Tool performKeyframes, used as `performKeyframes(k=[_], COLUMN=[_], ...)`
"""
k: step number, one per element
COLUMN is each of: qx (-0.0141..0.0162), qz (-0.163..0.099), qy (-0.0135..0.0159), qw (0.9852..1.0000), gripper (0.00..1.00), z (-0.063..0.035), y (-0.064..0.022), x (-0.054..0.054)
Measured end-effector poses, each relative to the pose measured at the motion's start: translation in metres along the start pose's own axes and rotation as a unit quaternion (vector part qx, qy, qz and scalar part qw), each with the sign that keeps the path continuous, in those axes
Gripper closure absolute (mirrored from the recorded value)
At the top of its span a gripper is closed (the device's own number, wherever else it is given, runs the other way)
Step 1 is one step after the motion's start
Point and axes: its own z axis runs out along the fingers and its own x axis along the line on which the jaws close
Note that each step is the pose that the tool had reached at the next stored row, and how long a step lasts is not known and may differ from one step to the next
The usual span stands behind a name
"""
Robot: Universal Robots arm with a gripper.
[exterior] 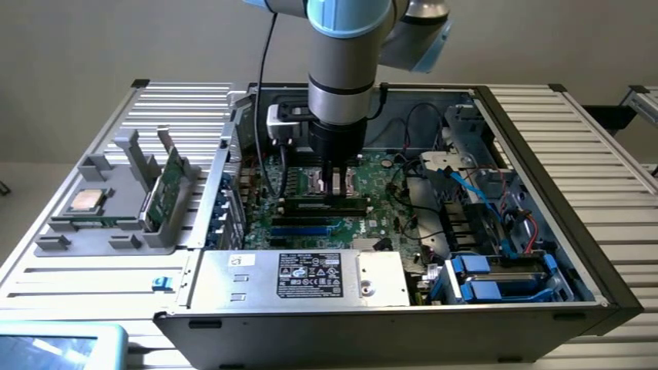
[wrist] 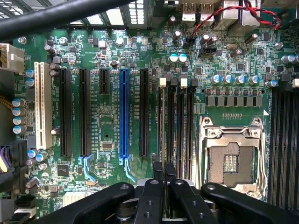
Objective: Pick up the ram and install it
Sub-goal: 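Insert the ram into the slot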
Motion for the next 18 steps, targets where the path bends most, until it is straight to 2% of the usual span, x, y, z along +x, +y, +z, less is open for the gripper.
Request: performKeyframes(k=[18], qx=[0.0003], qz=[0.000], qy=[0.0000], qw=[1.0000], gripper=[0.89], z=[0.0028], y=[0.0007], x=[0.0001])
